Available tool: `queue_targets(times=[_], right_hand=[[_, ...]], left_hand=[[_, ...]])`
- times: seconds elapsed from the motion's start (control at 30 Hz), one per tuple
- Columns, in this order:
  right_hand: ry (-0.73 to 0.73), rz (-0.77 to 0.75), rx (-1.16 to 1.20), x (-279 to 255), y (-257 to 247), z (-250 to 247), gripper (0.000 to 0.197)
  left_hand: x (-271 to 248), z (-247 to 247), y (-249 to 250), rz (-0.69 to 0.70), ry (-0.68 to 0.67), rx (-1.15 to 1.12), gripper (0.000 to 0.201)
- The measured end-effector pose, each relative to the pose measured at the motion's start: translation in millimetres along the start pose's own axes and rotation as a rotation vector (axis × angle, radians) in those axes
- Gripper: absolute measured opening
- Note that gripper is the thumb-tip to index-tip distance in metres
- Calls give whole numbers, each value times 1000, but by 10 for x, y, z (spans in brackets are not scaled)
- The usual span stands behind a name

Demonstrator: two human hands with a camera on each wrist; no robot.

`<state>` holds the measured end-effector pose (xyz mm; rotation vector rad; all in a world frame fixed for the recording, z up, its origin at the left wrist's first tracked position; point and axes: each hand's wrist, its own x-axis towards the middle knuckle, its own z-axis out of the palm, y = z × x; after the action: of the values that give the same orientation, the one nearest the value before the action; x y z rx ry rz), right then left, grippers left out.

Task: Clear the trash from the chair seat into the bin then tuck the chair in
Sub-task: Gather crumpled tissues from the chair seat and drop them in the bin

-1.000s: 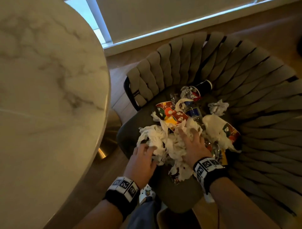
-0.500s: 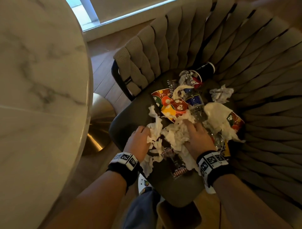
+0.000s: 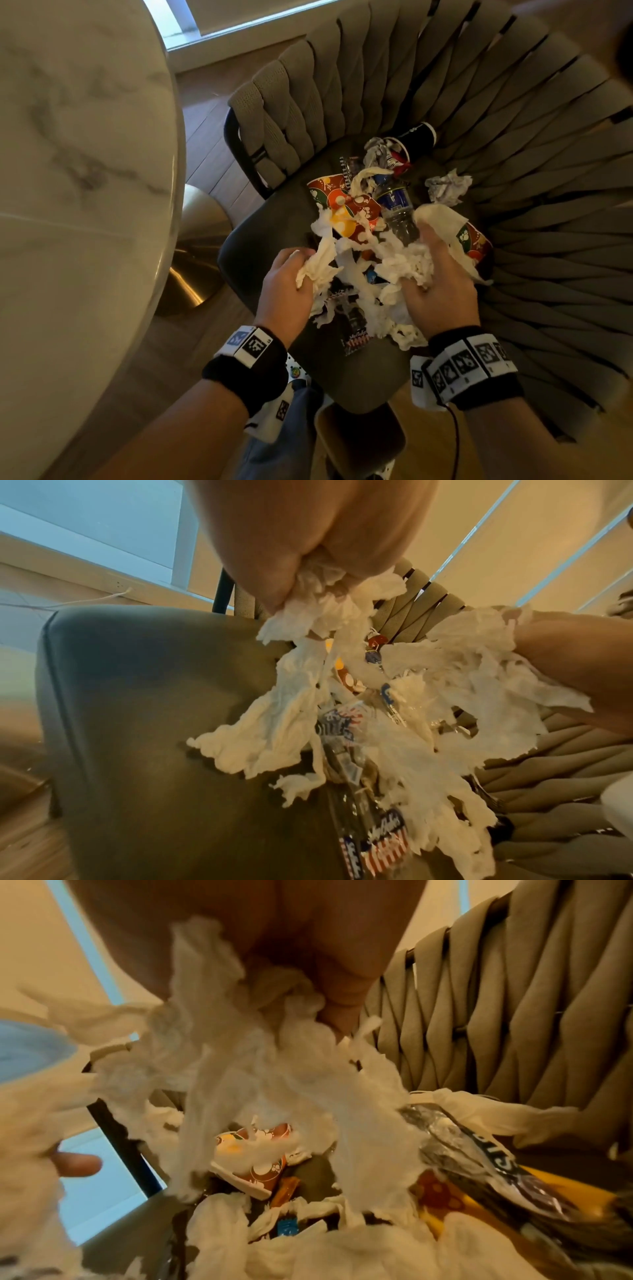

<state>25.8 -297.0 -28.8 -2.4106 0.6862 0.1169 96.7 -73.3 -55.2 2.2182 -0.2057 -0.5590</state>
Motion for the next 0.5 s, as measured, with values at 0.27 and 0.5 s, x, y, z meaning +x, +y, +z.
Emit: queue_targets(times=[0.27, 0.5], right_hand=[[113, 20, 59, -264, 131, -92, 51], [107, 93, 193, -571, 136, -239, 54]], left_hand=[[-248, 28, 105, -140, -136, -163, 20], [-556, 66, 294, -179, -122, -259, 28]])
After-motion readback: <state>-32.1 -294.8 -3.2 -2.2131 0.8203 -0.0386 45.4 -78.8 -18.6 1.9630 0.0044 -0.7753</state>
